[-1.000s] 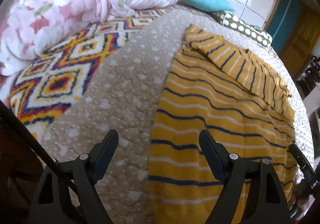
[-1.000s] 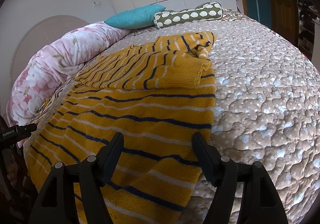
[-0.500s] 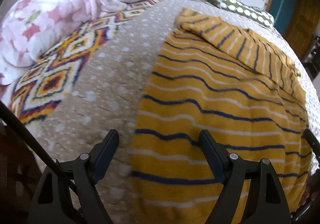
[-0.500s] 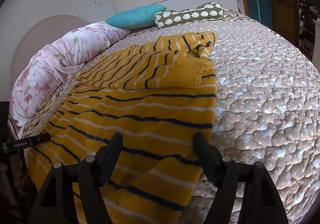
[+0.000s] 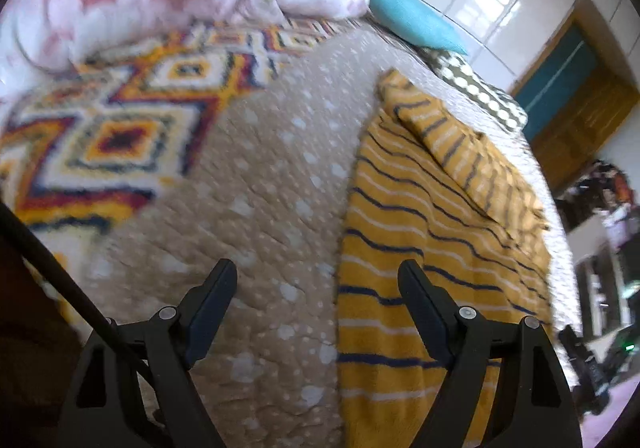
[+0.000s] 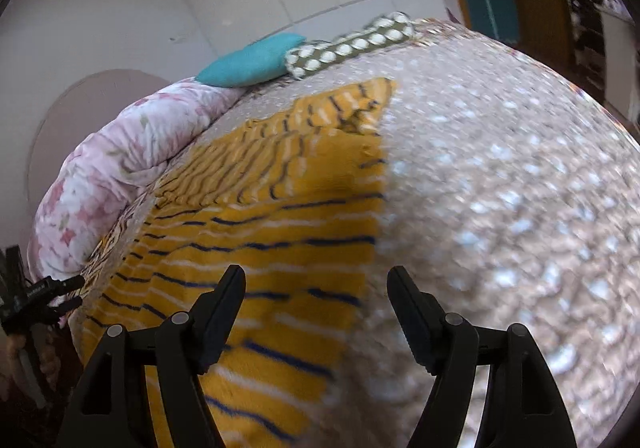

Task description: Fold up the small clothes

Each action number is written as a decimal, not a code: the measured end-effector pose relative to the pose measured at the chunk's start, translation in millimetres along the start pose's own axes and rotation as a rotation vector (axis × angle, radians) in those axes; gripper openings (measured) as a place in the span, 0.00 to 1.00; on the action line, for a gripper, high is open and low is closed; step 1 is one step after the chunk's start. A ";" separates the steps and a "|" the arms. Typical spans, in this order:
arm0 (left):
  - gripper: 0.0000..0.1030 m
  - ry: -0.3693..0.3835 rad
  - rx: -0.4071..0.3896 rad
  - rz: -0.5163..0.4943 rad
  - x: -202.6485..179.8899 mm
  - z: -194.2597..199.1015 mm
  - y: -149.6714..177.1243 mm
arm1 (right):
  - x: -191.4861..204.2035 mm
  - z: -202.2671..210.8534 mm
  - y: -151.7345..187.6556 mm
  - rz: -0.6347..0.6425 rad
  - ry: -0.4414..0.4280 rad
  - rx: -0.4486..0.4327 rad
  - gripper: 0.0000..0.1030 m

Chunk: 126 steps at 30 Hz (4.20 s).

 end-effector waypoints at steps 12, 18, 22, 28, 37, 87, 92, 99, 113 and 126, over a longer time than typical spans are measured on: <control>0.81 0.319 0.141 -0.114 -63.3 -29.0 22.6 | 24.8 7.6 45.4 -0.271 -0.336 0.115 0.76; 0.60 0.473 0.191 -0.088 -67.8 -11.8 37.4 | 66.9 -13.8 55.4 -0.305 -0.465 0.172 0.76; 0.53 0.513 0.216 -0.065 -64.1 -3.1 53.2 | 73.2 -13.7 61.9 -0.309 -0.468 0.169 0.73; 0.63 0.476 0.185 -0.108 -71.9 4.8 73.1 | 71.4 -3.6 78.5 -0.345 -0.479 0.190 0.64; 0.07 0.266 0.173 -0.105 -66.2 -2.6 50.4 | 66.3 -8.1 91.6 -0.298 -0.351 0.222 0.11; 0.77 0.438 0.141 0.240 -131.5 -114.1 -178.0 | 22.1 -214.5 -155.9 -0.382 -0.276 0.092 0.68; 0.77 0.382 0.142 0.219 -113.1 -105.4 -180.2 | 12.0 -202.8 -170.4 -0.410 -0.246 0.057 0.71; 0.77 0.169 0.119 -0.123 -87.7 -80.4 -129.5 | 12.3 -125.7 -117.2 -0.156 -0.152 0.126 0.73; 0.08 -0.109 0.121 -0.106 -8.1 -67.6 -113.8 | -43.8 -74.2 -23.1 -0.201 0.009 0.186 0.16; 0.68 -0.060 -0.060 -0.272 -88.2 -47.9 -100.3 | 31.6 -96.6 -85.4 -0.012 -0.002 0.103 0.25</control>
Point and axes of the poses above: each gripper's, at about its wrist camera, not at the fingertips, and z roughly against the way its jaws point, x to its left, y to its underside, the point moved 9 cm from there along -z, roughly the way its jaws point, and after that the axes turned 6 degrees about -y, right-handed, at the moved point
